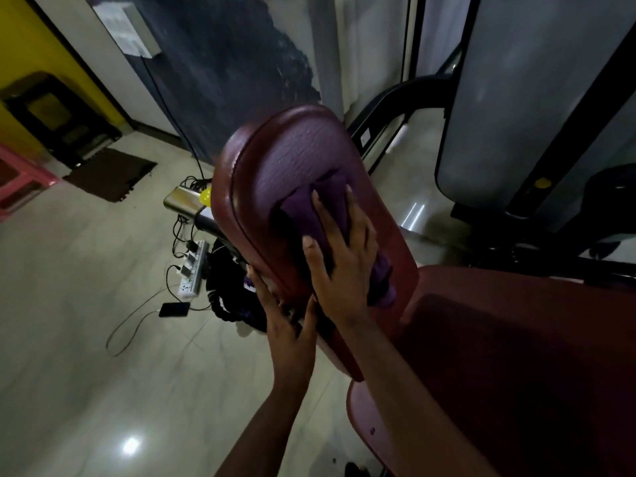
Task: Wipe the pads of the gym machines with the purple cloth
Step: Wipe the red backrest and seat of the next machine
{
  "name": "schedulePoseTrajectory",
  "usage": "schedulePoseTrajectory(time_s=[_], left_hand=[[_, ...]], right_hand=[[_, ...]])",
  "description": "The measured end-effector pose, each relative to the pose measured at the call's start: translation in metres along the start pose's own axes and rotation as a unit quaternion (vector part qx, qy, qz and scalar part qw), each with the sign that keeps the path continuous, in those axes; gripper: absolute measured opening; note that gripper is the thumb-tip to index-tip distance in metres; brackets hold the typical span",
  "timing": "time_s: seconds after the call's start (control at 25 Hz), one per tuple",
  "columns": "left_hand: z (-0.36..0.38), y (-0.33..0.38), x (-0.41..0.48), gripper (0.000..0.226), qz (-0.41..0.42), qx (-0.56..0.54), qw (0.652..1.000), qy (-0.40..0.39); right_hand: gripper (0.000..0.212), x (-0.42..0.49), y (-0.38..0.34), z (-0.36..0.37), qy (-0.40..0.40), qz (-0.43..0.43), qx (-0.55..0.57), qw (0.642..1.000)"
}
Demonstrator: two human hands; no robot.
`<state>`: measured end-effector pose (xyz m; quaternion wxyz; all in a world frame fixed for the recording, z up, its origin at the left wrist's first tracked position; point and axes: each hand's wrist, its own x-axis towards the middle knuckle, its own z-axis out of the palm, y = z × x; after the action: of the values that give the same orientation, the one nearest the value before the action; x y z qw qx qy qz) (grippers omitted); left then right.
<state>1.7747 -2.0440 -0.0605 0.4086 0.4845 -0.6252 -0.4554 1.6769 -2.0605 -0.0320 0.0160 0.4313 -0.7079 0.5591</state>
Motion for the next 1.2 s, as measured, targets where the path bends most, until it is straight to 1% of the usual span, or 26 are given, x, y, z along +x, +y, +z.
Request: schedulePoseTrajectory(time_s=[0.08,0.2,0.28,0.4,0.48,0.52,0.6,0.64,0.72,0.76,0.84,0.88,0.92,1.0,1.04,1.08,1.12,1.2], left_hand=[[0.001,-0.001,0.002,0.092,-0.01,0.001,1.0,0.005],[0.001,-0.003,0.003,0.093,-0.01,-0.008,1.0,0.008],[0.0,-0.004,0.003,0.094,0.002,-0.006,1.0,0.008],[0.0,-0.004,0.004,0.094,0.007,0.009,1.0,0.01],[0.001,-0.004,0.004,0.094,-0.008,0.009,1.0,0.008],[0.001,-0.003,0.003,0.094,-0.015,0.011,1.0,0.007],[0.001,-0.002,0.003,0.092,-0.023,0.016,1.0,0.007],[0.001,0.0,0.003,0.091,-0.024,0.015,1.0,0.006],[0.002,0.004,0.002,0.091,-0.022,0.012,1.0,0.004],[0.003,0.007,0.002,0.09,-0.02,0.012,1.0,0.007],[0.001,0.011,0.001,0.09,-0.011,0.009,1.0,0.011],[0.0,0.012,0.0,0.091,-0.004,0.01,1.0,0.009],[-0.001,0.012,-0.001,0.091,0.004,0.013,1.0,0.007],[-0.004,0.014,-0.004,0.089,0.013,0.015,1.0,0.011],[-0.006,0.016,-0.004,0.086,0.017,0.013,1.0,0.02],[-0.008,0.018,-0.003,0.085,0.022,0.006,0.999,0.032],[-0.01,0.024,-0.002,0.083,0.031,-0.011,0.999,0.041],[-0.017,0.04,0.007,0.075,0.048,-0.066,0.995,0.064]], right_hand=[[0.05,0.013,0.015,0.008,0.014,-0.005,-0.034,0.999],[0.052,0.019,0.052,0.011,0.056,0.035,-0.026,0.997],[0.054,0.018,0.076,0.011,0.068,0.084,-0.008,0.994],[0.059,0.009,0.11,0.01,0.065,0.193,-0.01,0.979],[0.055,-0.003,0.135,0.008,0.073,0.276,-0.009,0.958],[0.058,-0.01,0.146,0.006,0.073,0.319,-0.008,0.945],[0.071,-0.027,0.162,0.005,0.054,0.402,-0.021,0.914],[0.072,-0.034,0.166,0.005,0.04,0.441,-0.03,0.896],[0.062,-0.048,0.174,0.007,0.025,0.492,-0.044,0.869],[0.056,-0.053,0.177,0.006,0.02,0.51,-0.033,0.859],[0.052,-0.061,0.182,-0.003,0.002,0.541,-0.003,0.841],[0.054,-0.065,0.18,-0.01,-0.01,0.538,-0.001,0.843],[0.058,-0.068,0.174,-0.017,-0.017,0.509,-0.008,0.861],[0.068,-0.069,0.142,-0.034,-0.005,0.375,-0.02,0.927],[0.069,-0.064,0.12,-0.041,0.003,0.302,-0.014,0.953],[0.068,-0.056,0.098,-0.045,0.008,0.24,0.002,0.971],[0.067,-0.046,0.075,-0.048,0.011,0.191,0.025,0.981],[0.062,-0.022,0.025,-0.05,0.004,0.107,0.082,0.991]])
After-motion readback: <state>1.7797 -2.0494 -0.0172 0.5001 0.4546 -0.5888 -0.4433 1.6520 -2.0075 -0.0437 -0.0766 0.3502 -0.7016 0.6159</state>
